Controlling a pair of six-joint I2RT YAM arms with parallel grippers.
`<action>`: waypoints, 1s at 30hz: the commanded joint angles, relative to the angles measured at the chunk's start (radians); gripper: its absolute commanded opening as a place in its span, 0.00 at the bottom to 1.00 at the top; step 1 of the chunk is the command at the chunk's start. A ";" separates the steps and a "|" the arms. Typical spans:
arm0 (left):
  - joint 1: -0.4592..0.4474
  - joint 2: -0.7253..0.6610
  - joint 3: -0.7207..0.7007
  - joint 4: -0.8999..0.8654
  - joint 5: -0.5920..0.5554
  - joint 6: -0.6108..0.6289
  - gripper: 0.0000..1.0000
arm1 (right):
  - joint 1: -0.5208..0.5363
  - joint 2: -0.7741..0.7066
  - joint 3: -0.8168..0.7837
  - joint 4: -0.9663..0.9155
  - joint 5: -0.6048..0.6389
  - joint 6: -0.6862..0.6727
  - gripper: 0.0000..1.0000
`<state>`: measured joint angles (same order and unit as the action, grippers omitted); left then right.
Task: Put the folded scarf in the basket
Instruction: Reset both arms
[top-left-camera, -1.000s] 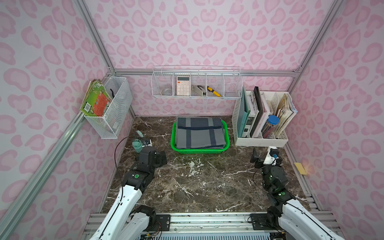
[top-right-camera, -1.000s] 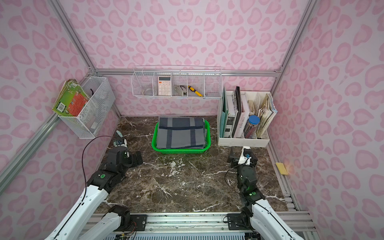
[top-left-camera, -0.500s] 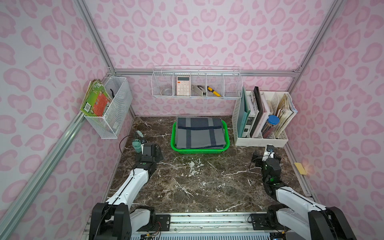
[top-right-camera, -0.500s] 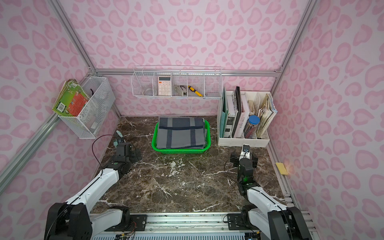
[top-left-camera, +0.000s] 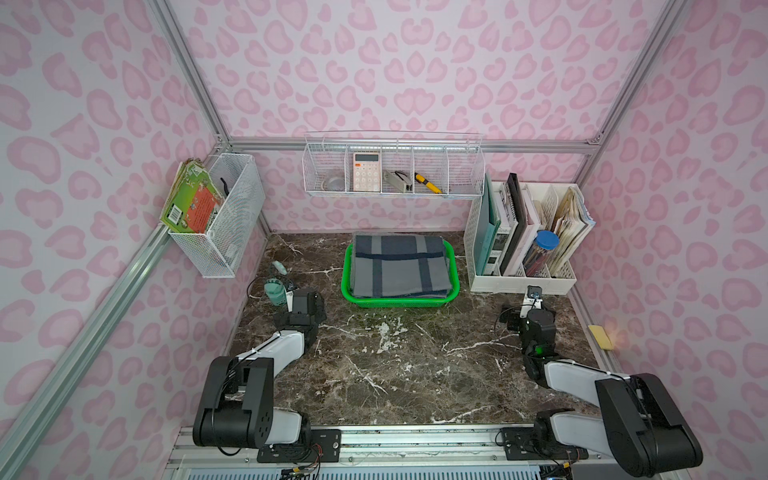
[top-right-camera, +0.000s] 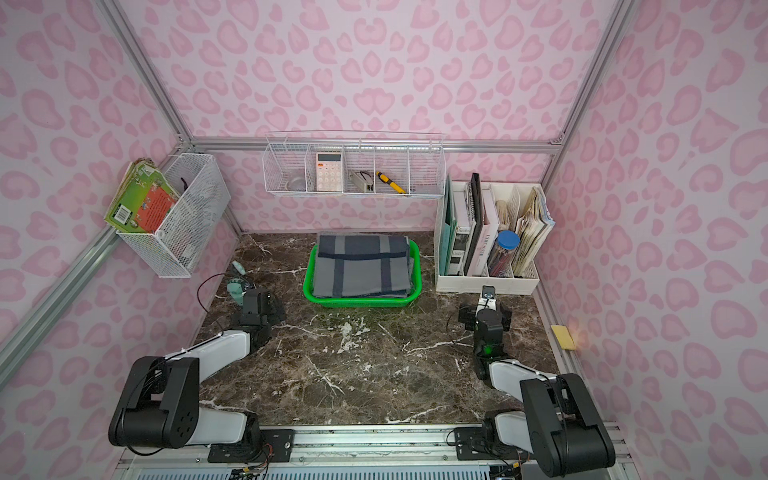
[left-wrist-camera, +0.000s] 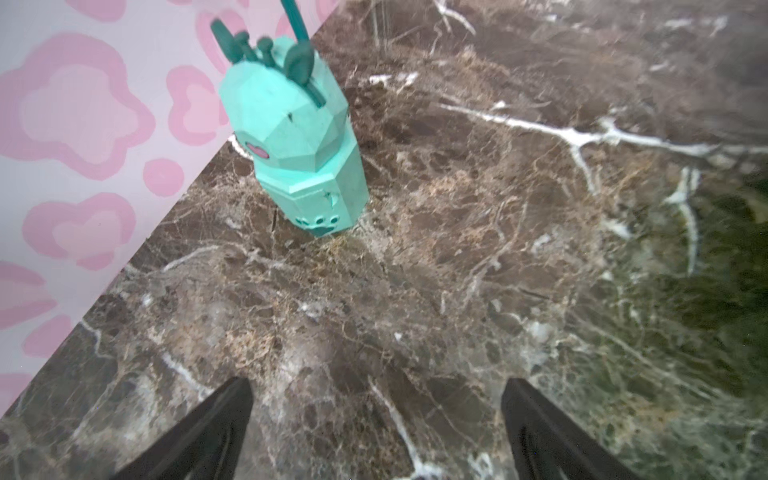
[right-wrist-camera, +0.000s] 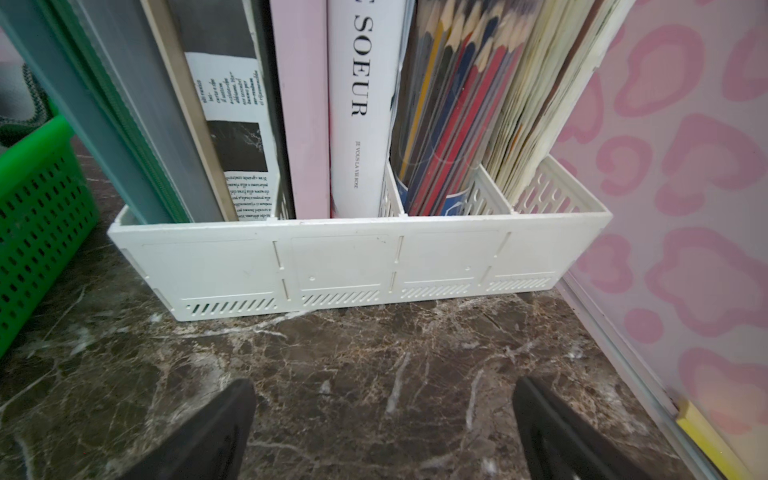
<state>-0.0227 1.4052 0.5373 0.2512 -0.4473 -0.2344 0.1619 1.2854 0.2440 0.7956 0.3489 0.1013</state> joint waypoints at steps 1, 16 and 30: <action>0.002 0.001 -0.028 0.206 0.083 0.120 0.99 | -0.027 0.029 0.025 0.058 -0.057 0.005 0.99; 0.114 0.123 -0.037 0.413 0.357 0.151 0.99 | -0.095 0.102 -0.027 0.352 -0.161 -0.067 0.99; 0.152 0.135 -0.074 0.465 0.403 0.123 0.99 | -0.115 0.283 -0.049 0.588 -0.205 -0.087 0.99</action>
<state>0.1295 1.5455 0.4557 0.7387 -0.0578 -0.1017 0.0513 1.5528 0.1978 1.3270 0.1452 0.0032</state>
